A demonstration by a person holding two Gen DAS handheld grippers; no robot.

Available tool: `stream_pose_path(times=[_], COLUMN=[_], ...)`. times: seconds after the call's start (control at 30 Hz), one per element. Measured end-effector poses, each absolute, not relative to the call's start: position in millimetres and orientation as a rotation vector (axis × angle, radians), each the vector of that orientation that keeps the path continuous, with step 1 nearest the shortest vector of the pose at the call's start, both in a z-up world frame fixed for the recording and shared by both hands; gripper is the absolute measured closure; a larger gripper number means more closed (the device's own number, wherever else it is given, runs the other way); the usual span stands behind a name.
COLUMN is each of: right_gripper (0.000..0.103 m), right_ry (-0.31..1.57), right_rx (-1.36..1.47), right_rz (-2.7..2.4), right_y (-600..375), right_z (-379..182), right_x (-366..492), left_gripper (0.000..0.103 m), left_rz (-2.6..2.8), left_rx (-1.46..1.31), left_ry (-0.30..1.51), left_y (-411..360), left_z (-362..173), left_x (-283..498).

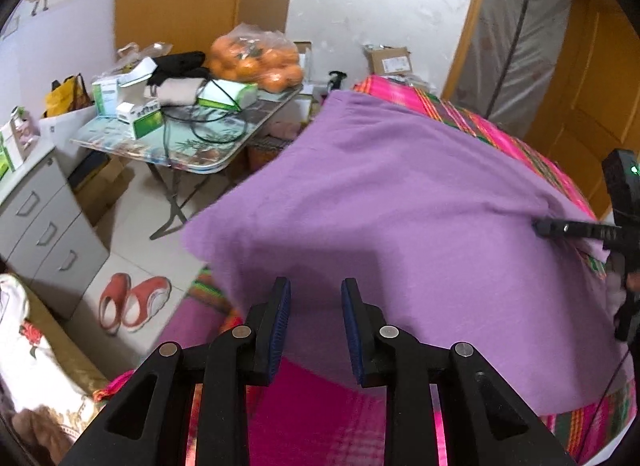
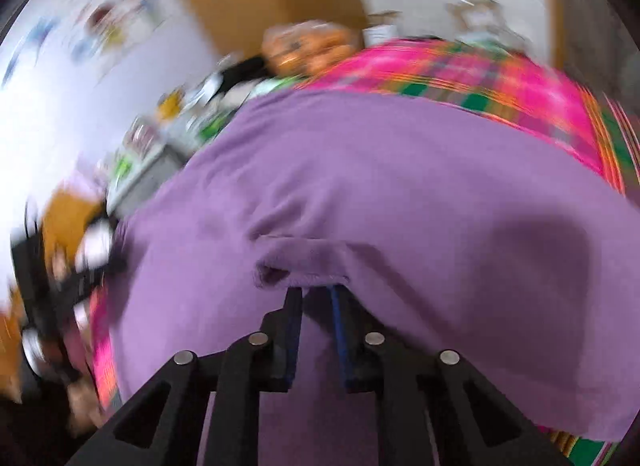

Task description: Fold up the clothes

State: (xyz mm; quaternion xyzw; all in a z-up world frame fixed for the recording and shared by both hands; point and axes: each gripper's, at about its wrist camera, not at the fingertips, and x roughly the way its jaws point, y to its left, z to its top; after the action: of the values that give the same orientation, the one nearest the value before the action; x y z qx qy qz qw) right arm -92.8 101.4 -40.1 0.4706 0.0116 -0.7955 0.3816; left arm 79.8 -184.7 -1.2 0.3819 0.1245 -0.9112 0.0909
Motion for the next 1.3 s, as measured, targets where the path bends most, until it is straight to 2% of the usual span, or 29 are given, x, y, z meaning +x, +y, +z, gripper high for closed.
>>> stream_pose_path(times=[0.1,0.27,0.53,0.73,0.93,1.1,1.13,1.2,1.3], right_gripper=[0.085,0.083,0.083,0.085,0.082,0.086,0.083,0.078,0.077], right_ry=[-0.046,-0.148,-0.239,-0.417,-0.548,-0.693,-0.715,-0.664,-0.559], right_rx=[1.190,1.190,1.236,1.240,1.205,1.253,1.274,1.299,1.245], right_rz=[-2.074,-2.145,-2.217,-2.450,-2.657,-2.896,-2.946,-3.040,-3.042], right_y=[125,182,237,312,376,443,454,461,439], right_z=[-31,-26,-47,-48,-49,-45,-43,-38,-26], right_x=[-94,-68,-9,-2,38,71,77,84,86], left_gripper=[0.076,0.076,0.076,0.076,0.076,0.076,0.076,0.076,0.076], left_rz=[-2.699,-2.713,-2.782,-2.777,-2.760,-2.734,-2.722,-2.685,-2.636], left_rx=[1.136,1.145,1.199,1.216,1.211,1.194,1.189,1.162,1.133], left_ry=[0.375,0.367,0.299,0.262,0.233,0.262,0.272,0.316,0.361], left_y=[-187,-181,-146,-139,-138,-144,-146,-154,-166], left_z=[1,4,6,1,1,1,1,2,1], left_x=[83,80,73,72,73,73,74,77,80])
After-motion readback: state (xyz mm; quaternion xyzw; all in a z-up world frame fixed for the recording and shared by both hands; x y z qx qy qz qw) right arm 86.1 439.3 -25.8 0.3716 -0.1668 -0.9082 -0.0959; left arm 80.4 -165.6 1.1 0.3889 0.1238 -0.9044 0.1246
